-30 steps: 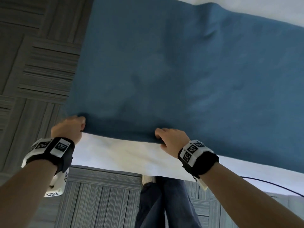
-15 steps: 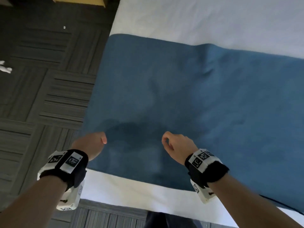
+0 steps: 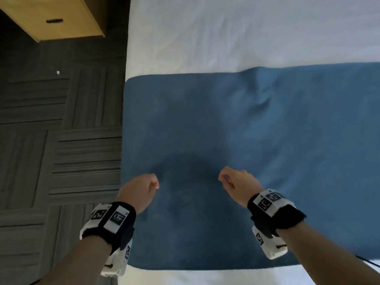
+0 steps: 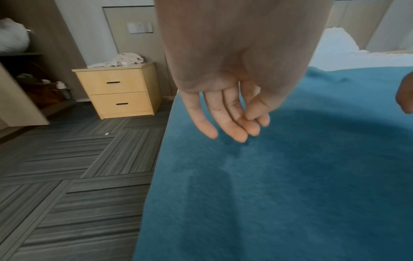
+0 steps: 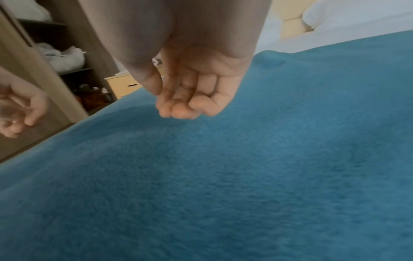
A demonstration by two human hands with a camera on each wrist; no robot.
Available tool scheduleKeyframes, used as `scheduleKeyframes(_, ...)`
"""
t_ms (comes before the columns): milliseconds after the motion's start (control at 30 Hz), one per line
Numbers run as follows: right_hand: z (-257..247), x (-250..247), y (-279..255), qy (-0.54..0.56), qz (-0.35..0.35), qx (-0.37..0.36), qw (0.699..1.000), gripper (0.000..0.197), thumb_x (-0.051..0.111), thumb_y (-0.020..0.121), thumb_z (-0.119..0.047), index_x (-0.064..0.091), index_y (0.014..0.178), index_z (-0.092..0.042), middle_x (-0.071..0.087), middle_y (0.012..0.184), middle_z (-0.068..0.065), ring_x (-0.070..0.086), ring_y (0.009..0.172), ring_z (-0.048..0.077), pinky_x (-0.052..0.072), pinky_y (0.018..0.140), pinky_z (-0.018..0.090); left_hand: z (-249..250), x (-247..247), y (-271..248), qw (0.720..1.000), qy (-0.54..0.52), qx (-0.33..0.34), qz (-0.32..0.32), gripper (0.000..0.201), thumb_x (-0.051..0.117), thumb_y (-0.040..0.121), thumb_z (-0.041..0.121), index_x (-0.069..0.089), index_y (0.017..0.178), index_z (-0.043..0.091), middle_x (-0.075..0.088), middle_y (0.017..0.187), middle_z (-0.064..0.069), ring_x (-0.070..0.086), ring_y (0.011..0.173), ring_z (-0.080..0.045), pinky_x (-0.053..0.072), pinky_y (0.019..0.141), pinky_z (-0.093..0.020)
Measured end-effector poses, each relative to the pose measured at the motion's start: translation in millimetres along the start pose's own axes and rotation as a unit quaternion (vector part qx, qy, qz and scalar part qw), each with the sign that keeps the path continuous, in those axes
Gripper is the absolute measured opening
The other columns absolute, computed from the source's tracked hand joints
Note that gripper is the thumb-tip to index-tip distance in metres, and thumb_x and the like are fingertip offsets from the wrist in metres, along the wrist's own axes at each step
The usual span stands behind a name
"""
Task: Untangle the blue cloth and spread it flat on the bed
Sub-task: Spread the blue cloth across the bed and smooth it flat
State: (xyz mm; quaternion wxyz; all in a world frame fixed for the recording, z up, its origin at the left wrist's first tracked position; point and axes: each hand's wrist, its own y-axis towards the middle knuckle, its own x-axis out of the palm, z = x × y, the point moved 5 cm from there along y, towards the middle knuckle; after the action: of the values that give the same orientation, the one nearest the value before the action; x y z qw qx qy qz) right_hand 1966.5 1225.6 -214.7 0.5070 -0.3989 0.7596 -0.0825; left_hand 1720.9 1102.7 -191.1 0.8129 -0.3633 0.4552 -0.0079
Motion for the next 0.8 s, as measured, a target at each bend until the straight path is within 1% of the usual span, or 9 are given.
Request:
scheduleKeyframes(67, -15, 6, 5, 0.023, 0.01, 0.037, 0.999, 0.016, 0.041, 0.09, -0.026, 0.055, 0.097, -0.029, 0.059, 0.073, -0.005, 0.062, 0.077, 0.029, 0.05, 0.072, 0.034, -16, -15, 11, 0.999, 0.005, 0.032, -0.012, 0.022, 0.048, 0.087, 0.016, 0.053, 0.076, 0.035, 0.057, 0.076, 0.014, 0.057, 0.074, -0.015, 0.046, 0.071, -0.03)
scheduleKeyframes(100, -23, 10, 6, 0.039, 0.016, 0.057, 0.997, 0.017, 0.043, 0.089, -0.025, 0.057, 0.097, -0.029, 0.059, 0.072, -0.004, 0.063, 0.077, 0.029, 0.051, 0.074, 0.035, -22, -23, 17, 0.998, 0.01, 0.052, -0.024, 0.022, 0.05, 0.086, 0.015, 0.052, 0.076, 0.035, 0.06, 0.079, 0.012, 0.058, 0.075, -0.016, 0.049, 0.073, -0.033)
scheduleKeyframes(167, -42, 22, 7, 0.076, 0.025, 0.091, 0.993, 0.018, 0.045, 0.088, -0.021, 0.059, 0.098, -0.027, 0.055, 0.07, -0.006, 0.06, 0.075, 0.027, 0.05, 0.076, 0.034, -37, -40, 28, 0.995, 0.016, 0.089, -0.046, 0.023, 0.053, 0.084, 0.014, 0.052, 0.075, 0.035, 0.063, 0.081, 0.007, 0.06, 0.076, -0.019, 0.051, 0.075, -0.035)
scheduleKeyframes(233, -59, 34, 9, 0.109, 0.039, 0.118, 0.986, 0.019, 0.045, 0.088, -0.019, 0.061, 0.097, -0.026, 0.054, 0.071, -0.007, 0.056, 0.072, 0.024, 0.049, 0.074, 0.032, -50, -55, 38, 0.991, 0.016, 0.12, -0.052, 0.023, 0.056, 0.083, 0.011, 0.054, 0.075, 0.033, 0.062, 0.078, 0.007, 0.059, 0.075, -0.021, 0.049, 0.073, -0.034)
scheduleKeyframes(367, -86, 53, 7, 0.165, 0.067, 0.132, 0.975, 0.018, 0.046, 0.089, -0.02, 0.062, 0.094, -0.026, 0.057, 0.069, -0.009, 0.06, 0.073, 0.025, 0.052, 0.076, 0.035, -64, -72, 54, 0.985, 0.042, 0.151, -0.073, 0.02, 0.054, 0.085, 0.011, 0.057, 0.077, 0.029, 0.064, 0.08, 0.007, 0.061, 0.076, -0.017, 0.051, 0.073, -0.035)
scheduleKeyframes(433, -91, 57, 4, 0.185, 0.082, 0.132, 0.97, 0.017, 0.047, 0.088, -0.02, 0.062, 0.094, -0.026, 0.057, 0.068, -0.01, 0.061, 0.075, 0.025, 0.052, 0.077, 0.036, -62, -74, 62, 0.982, 0.057, 0.161, -0.086, 0.018, 0.052, 0.087, 0.012, 0.057, 0.08, 0.028, 0.065, 0.085, 0.007, 0.062, 0.078, -0.015, 0.052, 0.075, -0.037)
scheduleKeyframes(567, -85, 58, 0, 0.22, 0.132, 0.136, 0.957, 0.017, 0.048, 0.088, -0.018, 0.063, 0.09, -0.024, 0.053, 0.058, -0.013, 0.056, 0.065, 0.02, 0.053, 0.073, 0.034, -41, -70, 74, 0.975, 0.081, 0.193, -0.079, 0.021, 0.049, 0.089, 0.015, 0.055, 0.078, 0.032, 0.066, 0.086, 0.009, 0.063, 0.079, -0.013, 0.053, 0.074, -0.038)
scheduleKeyframes(667, -82, 57, -4, 0.249, 0.168, 0.154, 0.942, 0.017, 0.048, 0.087, -0.018, 0.063, 0.088, -0.025, 0.056, 0.062, -0.012, 0.061, 0.067, 0.022, 0.053, 0.072, 0.034, -20, -68, 80, 0.97, 0.086, 0.218, -0.067, 0.022, 0.048, 0.088, 0.015, 0.055, 0.078, 0.033, 0.066, 0.085, 0.01, 0.063, 0.079, -0.014, 0.053, 0.074, -0.038)
scheduleKeyframes(800, -82, 52, 2, 0.275, 0.221, 0.185, 0.917, 0.016, 0.049, 0.087, -0.016, 0.062, 0.084, -0.025, 0.058, 0.066, -0.006, 0.064, 0.071, 0.024, 0.052, 0.073, 0.035, 1, -77, 100, 0.963, 0.067, 0.258, -0.044, 0.019, 0.05, 0.087, 0.011, 0.059, 0.082, 0.026, 0.066, 0.088, 0.007, 0.063, 0.082, -0.018, 0.052, 0.076, -0.039)
